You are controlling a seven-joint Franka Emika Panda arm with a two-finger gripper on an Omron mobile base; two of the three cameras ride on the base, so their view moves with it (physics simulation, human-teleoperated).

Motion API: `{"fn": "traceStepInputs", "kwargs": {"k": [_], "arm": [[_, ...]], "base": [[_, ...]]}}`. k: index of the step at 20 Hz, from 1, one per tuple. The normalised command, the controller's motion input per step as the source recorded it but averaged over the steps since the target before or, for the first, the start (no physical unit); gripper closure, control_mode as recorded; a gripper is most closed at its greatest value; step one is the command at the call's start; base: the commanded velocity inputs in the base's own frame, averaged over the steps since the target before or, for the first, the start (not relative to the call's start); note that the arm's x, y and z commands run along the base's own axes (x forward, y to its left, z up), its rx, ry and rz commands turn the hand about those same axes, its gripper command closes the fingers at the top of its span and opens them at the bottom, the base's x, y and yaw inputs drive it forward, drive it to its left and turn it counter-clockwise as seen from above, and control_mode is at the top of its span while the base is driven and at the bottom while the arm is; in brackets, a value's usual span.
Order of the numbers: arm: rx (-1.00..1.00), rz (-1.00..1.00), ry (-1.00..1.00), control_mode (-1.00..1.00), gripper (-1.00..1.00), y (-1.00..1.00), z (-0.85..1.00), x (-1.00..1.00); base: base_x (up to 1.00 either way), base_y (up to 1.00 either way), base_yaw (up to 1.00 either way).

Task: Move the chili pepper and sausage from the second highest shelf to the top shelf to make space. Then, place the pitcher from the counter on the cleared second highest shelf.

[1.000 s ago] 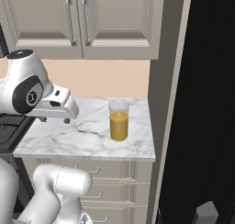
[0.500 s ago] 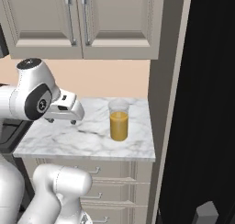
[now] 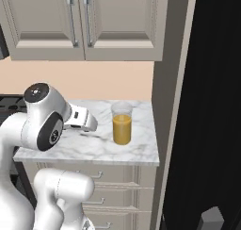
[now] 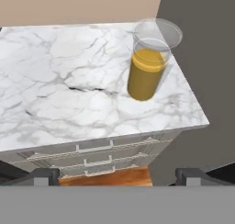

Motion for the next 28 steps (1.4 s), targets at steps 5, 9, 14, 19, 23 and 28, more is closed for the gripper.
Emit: {"fn": "traceStepInputs", "kwargs": {"k": [5, 9, 14, 19, 23, 28], "arm": [[0.00, 0.03, -0.11, -1.00, -1.00, -0.19, -0.01, 0.07], [0.00, 0.00, 0.02, -1.00, -1.00, -0.23, 0.00, 0.30], [0.00, 0.00, 0.01, -1.00, -1.00, -0.19, -0.09, 0.29], [0.00, 0.00, 0.00, -1.00, -1.00, -0.18, -0.23, 0.28], [0.00, 0.00, 0.00, -1.00, -1.00, -0.20, -0.30, 0.26], [0.00, 0.00, 0.00, -1.00, -1.00, -0.18, -0.31, 0.26]], "base": [[0.00, 0.00, 0.00], [0.00, 0.00, 0.00], [0.00, 0.00, 0.00], [0.00, 0.00, 0.00], [0.00, 0.00, 0.00], [0.00, 0.00, 0.00]]}}
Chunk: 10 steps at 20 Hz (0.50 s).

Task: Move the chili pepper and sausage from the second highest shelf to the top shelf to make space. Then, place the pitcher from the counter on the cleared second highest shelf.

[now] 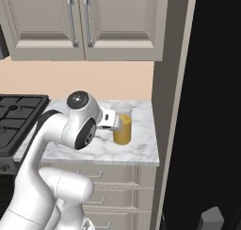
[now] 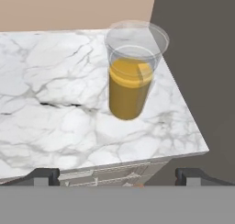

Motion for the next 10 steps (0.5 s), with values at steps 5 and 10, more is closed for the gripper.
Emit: {"fn": "traceStepInputs", "kwargs": {"k": [5, 10], "arm": [[0.00, 0.00, 0.00, -1.00, -1.00, -0.17, -0.26, 0.25], [0.00, 0.00, 0.00, -1.00, -1.00, -0.19, -0.22, 0.27]], "base": [[0.00, 0.00, 0.00], [0.00, 0.00, 0.00]]}}
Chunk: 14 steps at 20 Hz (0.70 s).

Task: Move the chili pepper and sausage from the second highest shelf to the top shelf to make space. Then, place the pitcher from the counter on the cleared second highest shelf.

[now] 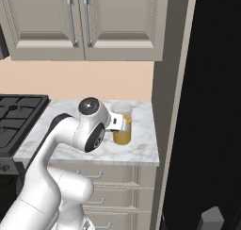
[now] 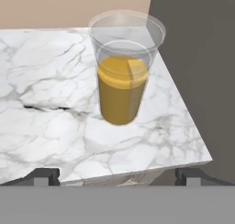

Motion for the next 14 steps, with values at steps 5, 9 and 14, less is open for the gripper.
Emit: {"fn": "traceStepInputs", "kwargs": {"k": [5, 9, 14], "arm": [[0.00, 0.01, 0.00, -1.00, -1.00, -0.13, -0.19, 0.30], [0.00, 0.01, 0.00, -1.00, -1.00, -0.12, -0.16, 0.29], [0.00, 0.02, 0.00, -1.00, -1.00, -0.14, -0.14, 0.29]], "base": [[0.00, 0.00, 0.00], [0.00, 0.00, 0.00], [0.00, 0.00, 0.00]]}}
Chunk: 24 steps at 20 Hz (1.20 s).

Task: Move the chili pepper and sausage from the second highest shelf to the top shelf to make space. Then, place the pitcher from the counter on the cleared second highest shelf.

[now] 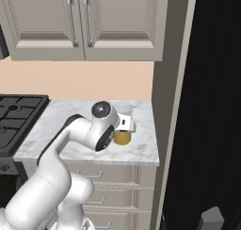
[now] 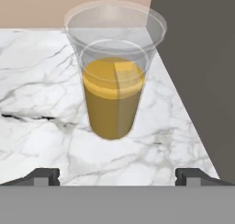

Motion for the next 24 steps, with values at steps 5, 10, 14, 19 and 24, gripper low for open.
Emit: {"fn": "traceStepInputs", "kwargs": {"k": [5, 10, 14, 19, 24], "arm": [[0.00, 0.01, 0.00, -1.00, -1.00, -0.10, -0.12, 0.28], [0.00, 0.01, 0.00, -1.00, -1.00, -0.01, -0.09, 0.32], [0.00, 0.02, 0.00, -1.00, -1.00, 0.00, -0.08, 0.37], [0.00, 0.05, 0.00, -1.00, -1.00, -0.08, -0.05, 0.30], [0.00, 0.05, 0.00, -1.00, -1.00, -0.07, -0.04, 0.28]], "base": [[0.00, 0.00, 0.00], [0.00, 0.00, 0.00], [0.00, 0.00, 0.00], [0.00, 0.00, 0.00], [0.00, 0.00, 0.00]]}}
